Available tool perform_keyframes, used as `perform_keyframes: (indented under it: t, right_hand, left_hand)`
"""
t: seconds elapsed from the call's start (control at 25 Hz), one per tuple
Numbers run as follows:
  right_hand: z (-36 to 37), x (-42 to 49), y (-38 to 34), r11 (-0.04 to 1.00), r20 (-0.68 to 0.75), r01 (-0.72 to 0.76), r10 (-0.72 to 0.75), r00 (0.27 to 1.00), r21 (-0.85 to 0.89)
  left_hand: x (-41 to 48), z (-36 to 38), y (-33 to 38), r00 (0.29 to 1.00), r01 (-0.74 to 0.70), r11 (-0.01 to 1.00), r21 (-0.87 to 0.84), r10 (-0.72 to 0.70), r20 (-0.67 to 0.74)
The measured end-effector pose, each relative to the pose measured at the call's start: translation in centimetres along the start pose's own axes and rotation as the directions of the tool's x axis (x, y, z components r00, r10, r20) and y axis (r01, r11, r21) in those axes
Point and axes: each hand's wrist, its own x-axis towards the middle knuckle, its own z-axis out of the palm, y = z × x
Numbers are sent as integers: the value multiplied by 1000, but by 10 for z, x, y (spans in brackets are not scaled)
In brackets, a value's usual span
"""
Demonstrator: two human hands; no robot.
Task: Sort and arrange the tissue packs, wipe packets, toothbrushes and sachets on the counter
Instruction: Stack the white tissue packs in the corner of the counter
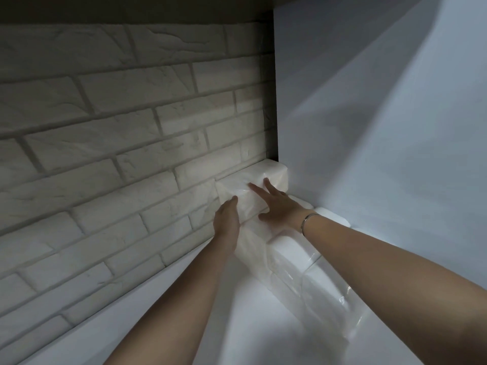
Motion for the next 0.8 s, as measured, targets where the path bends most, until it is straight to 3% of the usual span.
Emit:
perform_keyframes:
  t: [0.12,0.32,0.56,0.8]
  right_hand:
    - [-2,-6,-6,1000,4,-27,27,1000,3]
    - [-5,-34,-28,994,-83,-76,83,993,83]
    - [9,-83,-56,958,-235,29,41,971,287]
    - [38,-147,-99,902,-277,67,60,959,427]
  left_hand:
    - [-12,-13,13,991,40,989,140,-58,125]
    - [-38,-32,26,967,-72,907,415,-38,251]
    - [-80,-60,17,959,-183,868,461,54,280]
    - [-137,-130,-16,964,-215,877,431,120,237]
